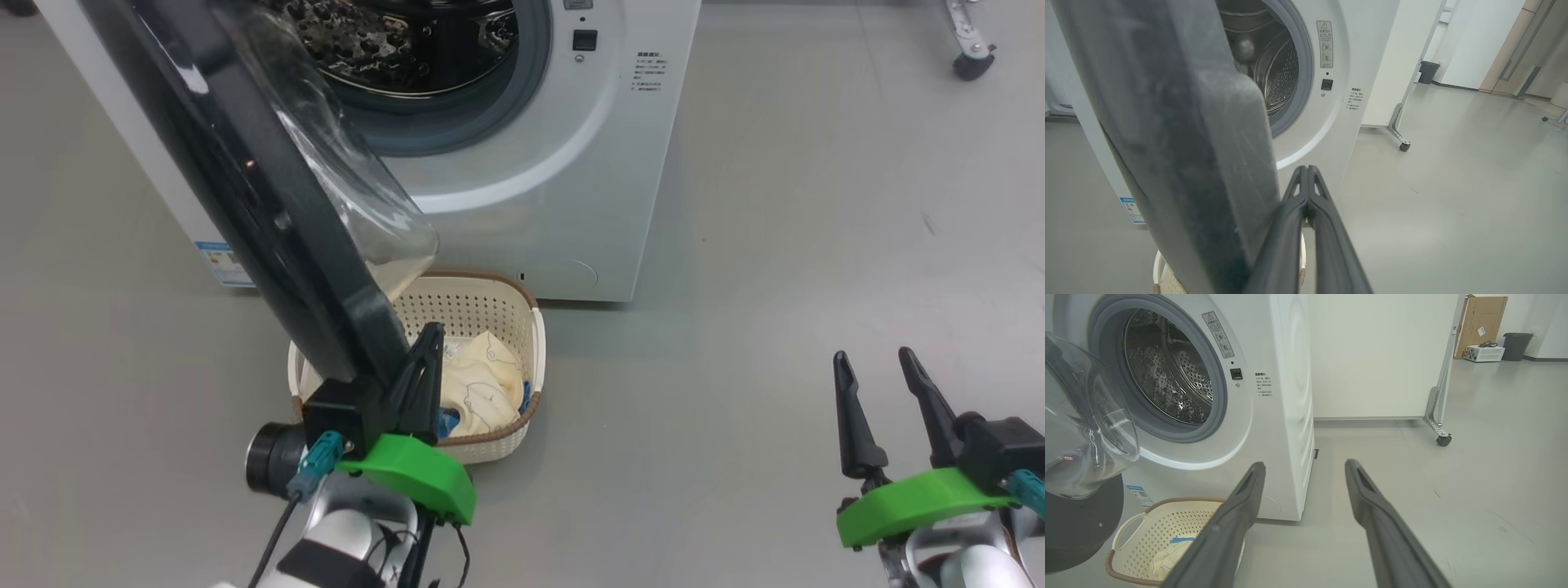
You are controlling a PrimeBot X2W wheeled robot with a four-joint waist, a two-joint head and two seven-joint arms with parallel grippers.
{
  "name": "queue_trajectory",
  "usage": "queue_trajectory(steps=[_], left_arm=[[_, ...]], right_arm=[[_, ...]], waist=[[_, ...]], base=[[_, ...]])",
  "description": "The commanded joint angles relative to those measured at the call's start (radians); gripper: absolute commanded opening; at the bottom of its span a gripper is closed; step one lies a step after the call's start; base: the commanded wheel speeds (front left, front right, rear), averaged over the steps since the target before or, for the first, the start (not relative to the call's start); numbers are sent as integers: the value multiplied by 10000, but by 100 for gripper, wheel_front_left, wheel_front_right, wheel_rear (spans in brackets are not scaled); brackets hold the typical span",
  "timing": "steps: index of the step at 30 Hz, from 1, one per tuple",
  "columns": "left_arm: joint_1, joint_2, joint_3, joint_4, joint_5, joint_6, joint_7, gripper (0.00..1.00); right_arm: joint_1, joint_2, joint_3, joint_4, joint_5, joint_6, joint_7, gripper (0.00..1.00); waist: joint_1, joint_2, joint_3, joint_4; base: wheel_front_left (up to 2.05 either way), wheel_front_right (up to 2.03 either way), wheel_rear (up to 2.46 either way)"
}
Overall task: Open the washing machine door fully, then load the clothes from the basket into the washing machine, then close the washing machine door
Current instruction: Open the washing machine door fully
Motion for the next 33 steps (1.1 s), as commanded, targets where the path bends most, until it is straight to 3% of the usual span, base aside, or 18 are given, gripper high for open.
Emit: queue_trajectory(steps=[1, 17, 33], left_arm=[[-130, 482, 594, -361, 138, 276, -106, 0], [607, 986, 810, -1479, 250, 883, -166, 0], [1286, 1411, 1458, -1603, -31, 1384, -511, 0]], right_arm=[[-353, -81, 168, -398, -24, -29, -115, 100], [-316, -81, 40, -505, -121, -29, -36, 100], [-56, -81, 43, -576, -67, -29, 152, 100]], waist=[[0, 0, -6, 176], [0, 0, 18, 1446], [0, 0, -337, 2762]], base=[[0, 0, 0], [0, 0, 0], [0, 0, 0]])
